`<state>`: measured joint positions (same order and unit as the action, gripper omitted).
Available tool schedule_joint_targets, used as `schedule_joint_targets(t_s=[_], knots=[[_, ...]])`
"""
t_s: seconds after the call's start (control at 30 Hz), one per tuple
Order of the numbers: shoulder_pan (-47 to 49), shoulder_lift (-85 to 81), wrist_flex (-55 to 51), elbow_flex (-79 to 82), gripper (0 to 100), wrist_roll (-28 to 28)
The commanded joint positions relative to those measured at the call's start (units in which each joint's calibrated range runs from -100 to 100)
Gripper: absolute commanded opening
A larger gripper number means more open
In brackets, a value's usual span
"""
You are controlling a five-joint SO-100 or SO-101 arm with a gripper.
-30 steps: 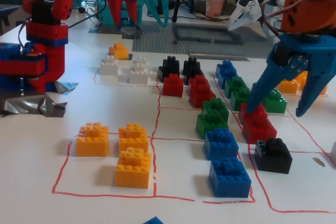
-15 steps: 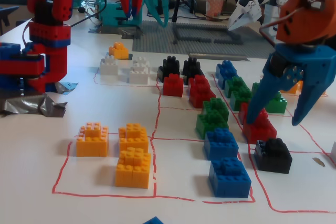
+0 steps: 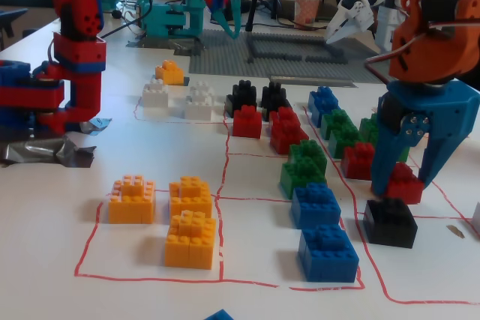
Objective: Grab the block and put it in the grey marker
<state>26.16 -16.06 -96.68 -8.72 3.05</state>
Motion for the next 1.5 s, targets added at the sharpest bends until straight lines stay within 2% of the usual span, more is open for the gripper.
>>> schedule_joint_targets(t_s=[0.0,0.37,0.6,0.87,1.47], knots=[[-4.57,-5.56,-0.88,-0.45,1,1.51],[-21.94,-8.77,0.5,5.54,0,3.86],[-30.19,-8.53,8.37,13.17,0,4.64],[-29.3,-6.3,15.1,17.71,0,1.03],[-29.4,-5.23,22.4,22.98,0,1.61]])
